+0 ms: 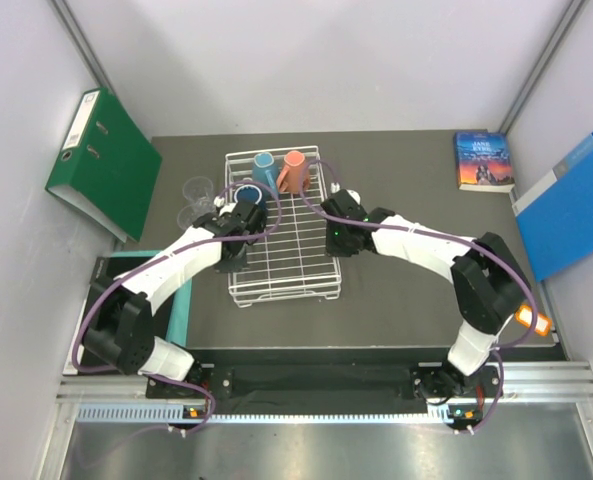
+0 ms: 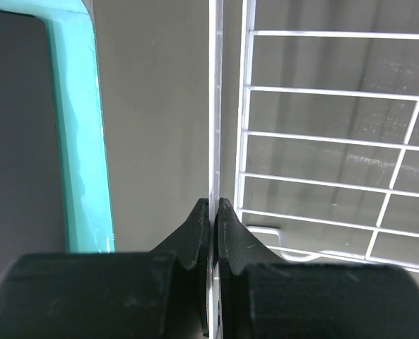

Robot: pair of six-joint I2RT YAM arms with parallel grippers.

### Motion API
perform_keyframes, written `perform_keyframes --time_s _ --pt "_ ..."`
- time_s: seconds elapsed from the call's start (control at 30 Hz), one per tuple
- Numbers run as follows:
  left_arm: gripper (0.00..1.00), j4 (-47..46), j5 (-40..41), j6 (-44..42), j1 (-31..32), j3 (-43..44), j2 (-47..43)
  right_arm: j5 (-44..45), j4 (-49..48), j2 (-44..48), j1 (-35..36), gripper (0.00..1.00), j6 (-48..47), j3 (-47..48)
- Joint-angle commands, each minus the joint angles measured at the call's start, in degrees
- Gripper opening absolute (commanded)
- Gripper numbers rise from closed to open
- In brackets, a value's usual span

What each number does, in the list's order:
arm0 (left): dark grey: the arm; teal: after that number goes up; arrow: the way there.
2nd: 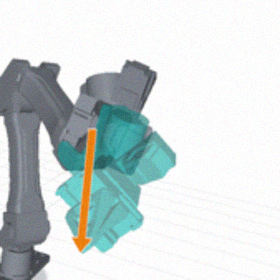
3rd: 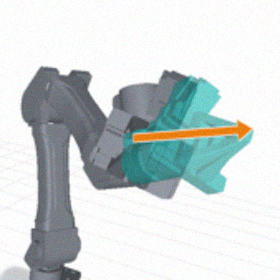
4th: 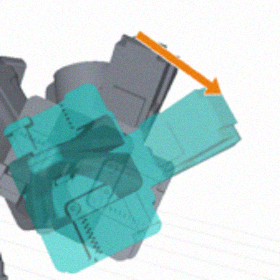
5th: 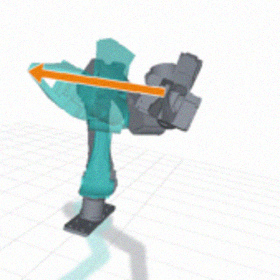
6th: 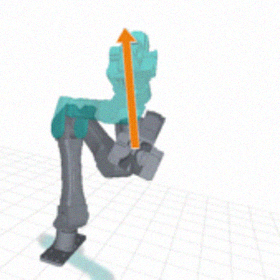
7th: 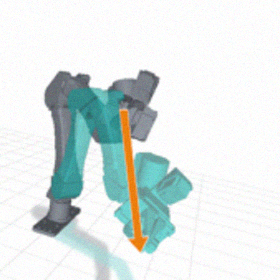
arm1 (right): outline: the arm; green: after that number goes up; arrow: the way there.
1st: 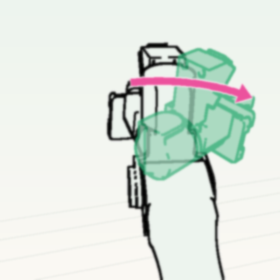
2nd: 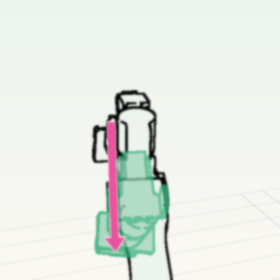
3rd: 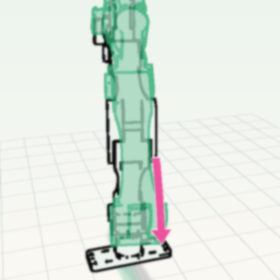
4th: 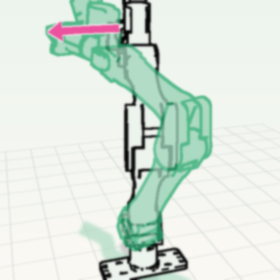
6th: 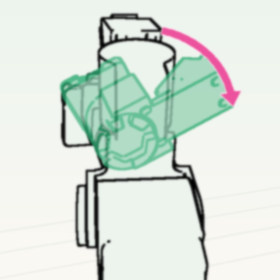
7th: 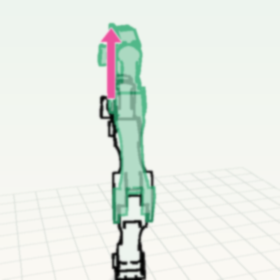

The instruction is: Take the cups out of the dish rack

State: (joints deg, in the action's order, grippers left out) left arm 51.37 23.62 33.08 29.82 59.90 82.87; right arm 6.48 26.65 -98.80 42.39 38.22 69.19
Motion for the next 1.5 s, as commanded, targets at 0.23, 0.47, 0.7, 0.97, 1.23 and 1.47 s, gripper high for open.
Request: perform_keyframes --time_s 0.23,0.47,0.7,0.97,1.23,1.47 --pt "0.0 -1.89 -7.18 2.08 0.94 3.29 1.33 4.06 6.3 -1.92 4.89 0.62 0.9 11.48" --pt "0.15 -1.63 -6.3 1.72 1.03 4.79 0.8 7.93 11.13 -2.44 4.28 0.68 -1.92 22.03" --pt "0.54 -1.02 -5.95 1.9 1.03 5.23 -0.25 10.57 14.39 -1.39 3.49 0.7 -3.32 26.79" --pt "0.81 2.15 -3.32 2.25 0.94 8.74 -2.1 12.59 14.92 0.28 2.96 0.7 -4.55 27.93" --pt "0.86 5.76 -0.93 2.07 0.94 20.86 -4.56 16.54 16.15 2.65 2.08 0.7 -8.59 31.01" --pt "0.5 -2.24 3.7 12.69 4.62 19.82 0.88 18.65 13.25 8.0 -0.11 0.68 -10.53 25.57"
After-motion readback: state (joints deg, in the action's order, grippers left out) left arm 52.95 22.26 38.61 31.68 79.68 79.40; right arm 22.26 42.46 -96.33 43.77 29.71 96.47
